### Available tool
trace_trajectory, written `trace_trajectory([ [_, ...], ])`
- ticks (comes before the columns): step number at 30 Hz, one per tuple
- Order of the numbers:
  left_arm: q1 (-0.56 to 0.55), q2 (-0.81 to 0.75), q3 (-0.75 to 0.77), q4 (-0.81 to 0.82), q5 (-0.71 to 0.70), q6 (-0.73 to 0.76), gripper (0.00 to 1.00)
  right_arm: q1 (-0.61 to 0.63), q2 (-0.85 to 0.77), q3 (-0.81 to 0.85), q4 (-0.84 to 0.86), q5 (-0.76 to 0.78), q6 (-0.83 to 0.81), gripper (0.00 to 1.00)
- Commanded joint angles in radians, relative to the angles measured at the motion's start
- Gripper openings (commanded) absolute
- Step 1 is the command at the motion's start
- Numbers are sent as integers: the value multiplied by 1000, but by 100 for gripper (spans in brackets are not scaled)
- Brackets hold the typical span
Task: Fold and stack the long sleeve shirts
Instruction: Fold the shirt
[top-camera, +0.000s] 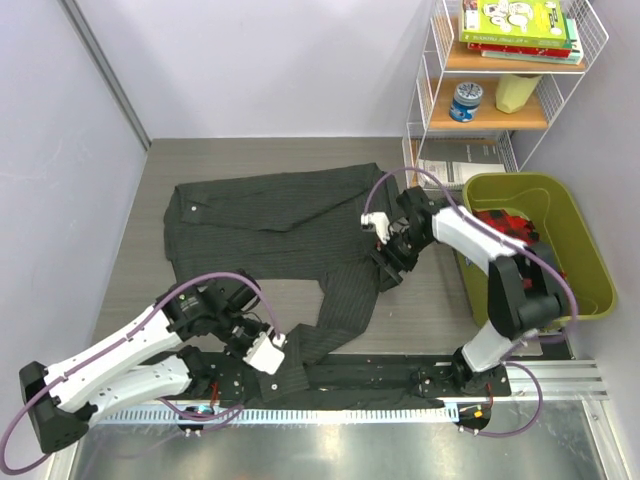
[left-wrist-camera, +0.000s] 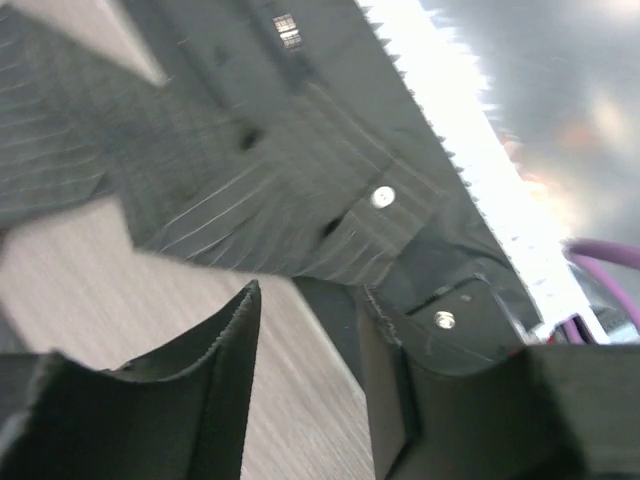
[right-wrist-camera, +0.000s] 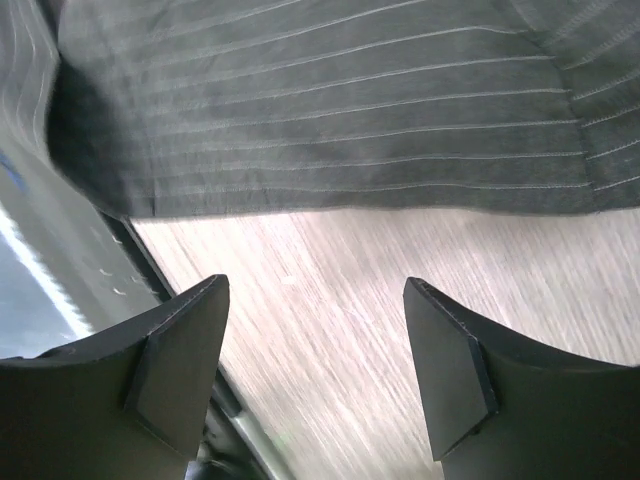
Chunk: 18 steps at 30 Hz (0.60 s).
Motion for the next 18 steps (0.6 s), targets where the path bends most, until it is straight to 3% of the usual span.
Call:
trace_trajectory([
  [1,43,-16,0,209,-82,-248,45,66,-220,-145,104,103,-211,75],
  [5,289,11,28,200,13,-350,44,167,-383,-295,216,146,-255,70],
  [6,404,24,40,203,39,-385,44,237,-421,-337,236,152,-247,69],
  [10,690,116,96,178,151,-452,46,386,-429,-395,294,163,-200,69],
  [15,1015,241,150,128,193,-408,50,485,-385,-444,411,204,-158,74],
  [18,1123,336,201,0,163,-211,54,506,-330,-435,469,240,-137,73],
])
